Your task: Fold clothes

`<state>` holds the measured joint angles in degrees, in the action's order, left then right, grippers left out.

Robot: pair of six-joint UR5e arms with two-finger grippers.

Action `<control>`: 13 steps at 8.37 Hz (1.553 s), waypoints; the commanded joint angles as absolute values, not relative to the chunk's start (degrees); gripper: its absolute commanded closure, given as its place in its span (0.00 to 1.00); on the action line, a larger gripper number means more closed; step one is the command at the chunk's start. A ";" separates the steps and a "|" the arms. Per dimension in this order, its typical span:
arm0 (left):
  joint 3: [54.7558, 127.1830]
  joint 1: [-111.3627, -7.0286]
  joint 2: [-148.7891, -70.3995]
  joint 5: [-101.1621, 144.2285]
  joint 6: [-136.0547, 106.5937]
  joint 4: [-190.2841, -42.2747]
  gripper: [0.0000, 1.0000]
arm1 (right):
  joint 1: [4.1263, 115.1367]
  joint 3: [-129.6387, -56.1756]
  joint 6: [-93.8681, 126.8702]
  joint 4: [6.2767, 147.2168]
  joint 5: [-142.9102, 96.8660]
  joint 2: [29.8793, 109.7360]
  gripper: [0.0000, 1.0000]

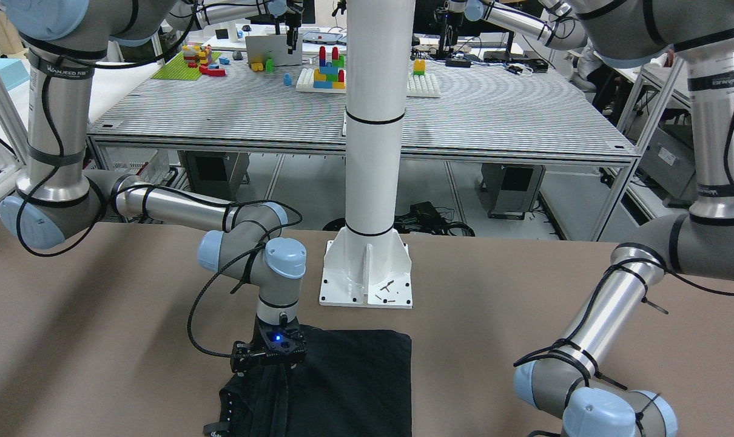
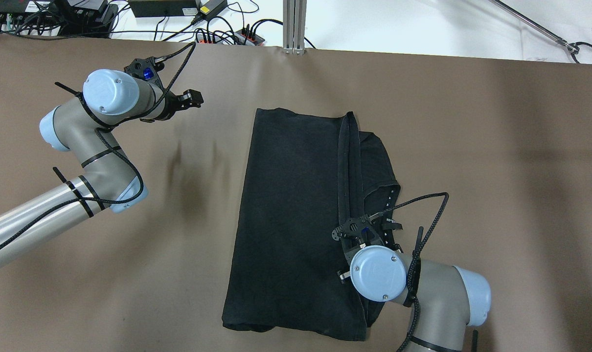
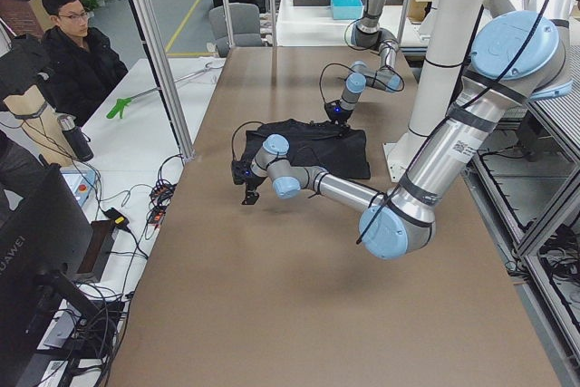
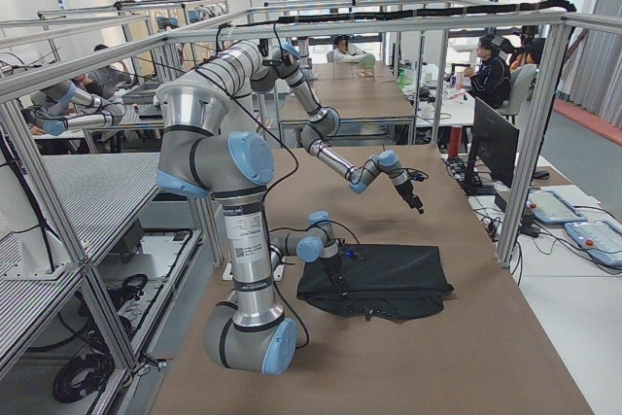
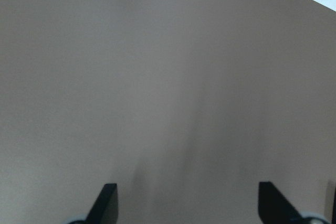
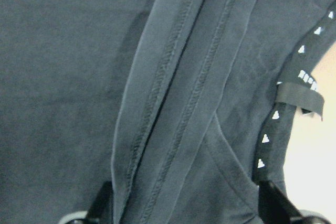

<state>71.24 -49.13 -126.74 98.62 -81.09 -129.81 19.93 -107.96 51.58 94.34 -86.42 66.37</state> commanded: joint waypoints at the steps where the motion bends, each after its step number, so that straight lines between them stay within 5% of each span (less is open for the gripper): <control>1: 71.45 -49.22 -126.74 98.61 -81.04 -129.81 0.06 | 23.11 -108.37 45.99 93.78 -89.37 69.24 0.06; 4: 74.61 -49.39 -123.67 98.79 -80.60 -129.81 0.06 | 24.25 -118.81 46.40 94.12 -93.05 79.01 0.06; 8: 74.62 -49.22 -124.10 98.70 -80.60 -129.81 0.06 | 29.27 -104.63 46.93 98.18 -94.66 59.89 0.06; 13: 74.53 -49.22 -123.58 98.79 -80.60 -129.81 0.06 | 26.90 -98.80 53.26 94.05 -94.57 57.92 0.06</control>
